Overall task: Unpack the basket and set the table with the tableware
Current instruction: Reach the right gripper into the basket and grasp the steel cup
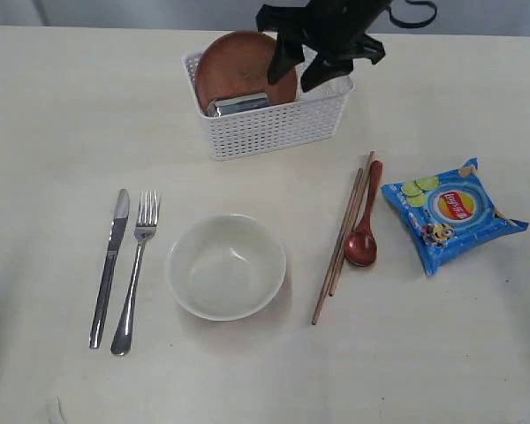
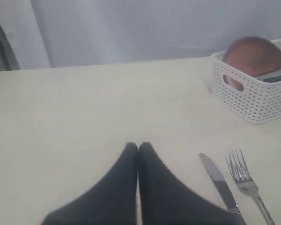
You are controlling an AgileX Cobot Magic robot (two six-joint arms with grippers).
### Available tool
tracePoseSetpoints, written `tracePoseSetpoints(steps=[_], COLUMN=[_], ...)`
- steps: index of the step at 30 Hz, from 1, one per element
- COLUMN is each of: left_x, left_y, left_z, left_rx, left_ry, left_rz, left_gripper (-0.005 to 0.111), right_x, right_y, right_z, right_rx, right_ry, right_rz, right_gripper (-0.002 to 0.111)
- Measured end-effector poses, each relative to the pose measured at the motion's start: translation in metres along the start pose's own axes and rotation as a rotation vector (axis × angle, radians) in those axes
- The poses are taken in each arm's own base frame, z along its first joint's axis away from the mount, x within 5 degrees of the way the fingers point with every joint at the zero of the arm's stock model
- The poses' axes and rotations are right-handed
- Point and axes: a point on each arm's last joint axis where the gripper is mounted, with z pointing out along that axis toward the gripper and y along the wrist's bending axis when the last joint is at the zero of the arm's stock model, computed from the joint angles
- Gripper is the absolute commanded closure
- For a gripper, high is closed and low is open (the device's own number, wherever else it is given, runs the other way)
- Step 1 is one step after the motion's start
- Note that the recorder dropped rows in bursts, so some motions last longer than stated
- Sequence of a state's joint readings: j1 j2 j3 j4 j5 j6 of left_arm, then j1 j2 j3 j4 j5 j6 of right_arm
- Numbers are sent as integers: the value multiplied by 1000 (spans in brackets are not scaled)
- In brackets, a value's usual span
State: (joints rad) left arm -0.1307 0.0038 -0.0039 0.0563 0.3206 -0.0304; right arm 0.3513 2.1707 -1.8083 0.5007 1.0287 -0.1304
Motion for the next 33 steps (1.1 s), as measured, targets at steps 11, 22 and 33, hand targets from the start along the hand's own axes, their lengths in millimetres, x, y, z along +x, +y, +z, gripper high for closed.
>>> tracePoseSetpoints(steps=[11, 22, 33], left_x=[0, 0, 0], left_y=[0, 0, 0], left_z=[0, 0, 0], left_rx=[0, 0, 0], left_ry=[0, 0, 0], left_rz=[0, 0, 0], left_gripper=[106, 106, 106], right_x=[-9, -10, -6], right_y=[-14, -11, -6], right_z=[33, 47, 48], right_rx=[-160, -275, -350], right_ry=[11, 40, 79], right_rz=[-1, 0, 17], right_gripper=[57, 57, 95])
